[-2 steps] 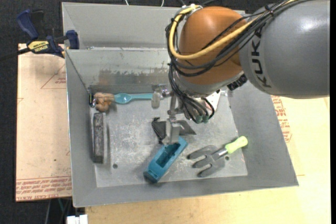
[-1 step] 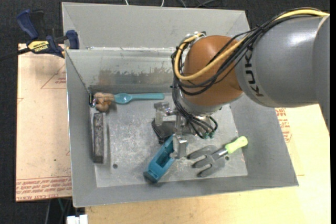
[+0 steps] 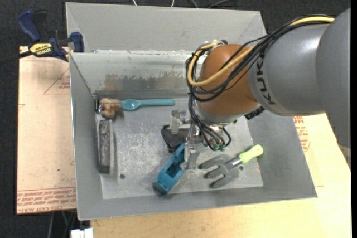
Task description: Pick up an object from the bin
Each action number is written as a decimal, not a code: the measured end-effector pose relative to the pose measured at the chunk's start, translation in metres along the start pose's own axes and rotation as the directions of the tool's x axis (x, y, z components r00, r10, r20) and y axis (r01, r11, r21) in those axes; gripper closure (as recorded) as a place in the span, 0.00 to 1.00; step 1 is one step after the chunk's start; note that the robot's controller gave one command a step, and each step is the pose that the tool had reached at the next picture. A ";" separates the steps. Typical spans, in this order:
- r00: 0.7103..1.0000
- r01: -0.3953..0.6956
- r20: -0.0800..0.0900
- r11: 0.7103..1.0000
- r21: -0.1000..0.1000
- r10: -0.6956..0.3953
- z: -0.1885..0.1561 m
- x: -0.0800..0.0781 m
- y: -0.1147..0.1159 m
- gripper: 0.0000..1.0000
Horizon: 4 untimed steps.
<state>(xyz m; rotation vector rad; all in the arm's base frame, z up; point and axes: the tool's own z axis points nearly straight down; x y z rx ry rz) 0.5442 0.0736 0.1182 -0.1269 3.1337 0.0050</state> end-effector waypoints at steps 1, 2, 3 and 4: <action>0.990 -0.135 -0.033 0.991 -0.002 0.135 0.037 0.008 -0.005 0.00; 0.998 -0.058 -0.040 0.998 -0.017 0.057 0.045 0.010 -0.011 1.00; 0.998 -0.058 -0.040 0.998 -0.017 0.057 0.045 0.010 -0.011 1.00; 0.998 -0.058 -0.041 0.998 -0.017 0.057 0.045 0.010 -0.011 1.00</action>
Offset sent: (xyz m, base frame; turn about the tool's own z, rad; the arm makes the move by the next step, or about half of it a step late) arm -0.0019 -0.0232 -0.0482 0.0638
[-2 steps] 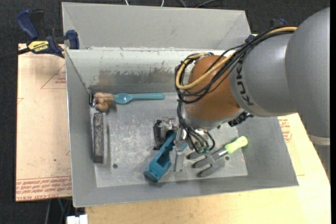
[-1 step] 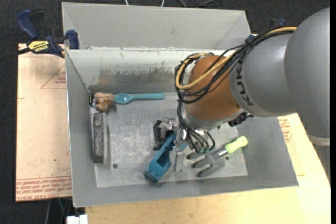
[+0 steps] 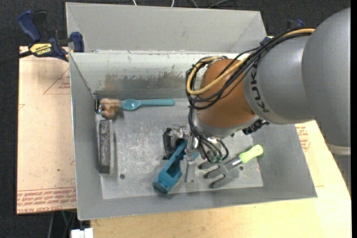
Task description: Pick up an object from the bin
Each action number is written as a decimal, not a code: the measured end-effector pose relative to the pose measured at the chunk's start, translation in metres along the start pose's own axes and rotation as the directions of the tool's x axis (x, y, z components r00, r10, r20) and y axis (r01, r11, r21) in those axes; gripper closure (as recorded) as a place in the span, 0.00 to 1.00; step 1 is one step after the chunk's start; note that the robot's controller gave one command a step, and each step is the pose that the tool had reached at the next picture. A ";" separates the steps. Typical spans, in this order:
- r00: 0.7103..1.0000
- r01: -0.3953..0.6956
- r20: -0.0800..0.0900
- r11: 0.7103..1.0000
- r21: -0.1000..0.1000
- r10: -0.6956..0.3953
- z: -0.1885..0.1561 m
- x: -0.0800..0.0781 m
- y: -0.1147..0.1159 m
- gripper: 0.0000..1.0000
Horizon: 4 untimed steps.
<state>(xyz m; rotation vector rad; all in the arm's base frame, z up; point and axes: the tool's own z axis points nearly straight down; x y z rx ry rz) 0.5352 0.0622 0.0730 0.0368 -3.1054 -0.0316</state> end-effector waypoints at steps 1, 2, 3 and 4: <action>1.000 0.000 0.000 1.000 0.000 0.000 0.000 0.000 0.000 1.00; 1.000 -0.001 0.008 1.000 0.000 0.001 0.000 -0.001 -0.001 0.00; 1.000 -0.001 0.008 1.000 0.000 0.001 0.000 -0.001 -0.001 0.00; 0.975 0.222 0.020 0.975 0.002 -0.222 -0.044 0.030 -0.003 1.00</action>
Offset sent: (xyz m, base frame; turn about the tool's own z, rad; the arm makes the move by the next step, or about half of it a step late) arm 0.0000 0.0000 0.0000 0.0000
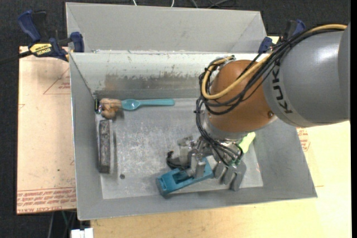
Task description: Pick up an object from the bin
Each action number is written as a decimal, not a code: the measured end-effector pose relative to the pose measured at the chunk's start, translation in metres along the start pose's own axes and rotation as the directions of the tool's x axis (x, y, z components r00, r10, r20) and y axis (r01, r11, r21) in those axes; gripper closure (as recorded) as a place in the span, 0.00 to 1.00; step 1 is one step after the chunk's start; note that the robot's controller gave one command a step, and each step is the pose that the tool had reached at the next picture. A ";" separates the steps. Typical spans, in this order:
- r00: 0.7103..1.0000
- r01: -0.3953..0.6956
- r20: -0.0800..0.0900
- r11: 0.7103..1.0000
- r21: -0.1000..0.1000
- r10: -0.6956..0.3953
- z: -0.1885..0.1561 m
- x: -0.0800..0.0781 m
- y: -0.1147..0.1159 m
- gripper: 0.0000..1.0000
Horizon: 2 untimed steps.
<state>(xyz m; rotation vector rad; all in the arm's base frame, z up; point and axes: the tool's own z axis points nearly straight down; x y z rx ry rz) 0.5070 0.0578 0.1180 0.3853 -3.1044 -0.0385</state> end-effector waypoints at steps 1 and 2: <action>1.000 0.000 0.000 1.000 0.000 0.000 0.000 0.000 0.000 1.00; 1.000 -0.018 -0.012 1.000 -0.002 0.018 -0.056 0.002 -0.007 1.00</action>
Offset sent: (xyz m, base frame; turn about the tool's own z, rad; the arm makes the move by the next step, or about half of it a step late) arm 0.0071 -0.0192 0.1268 0.0362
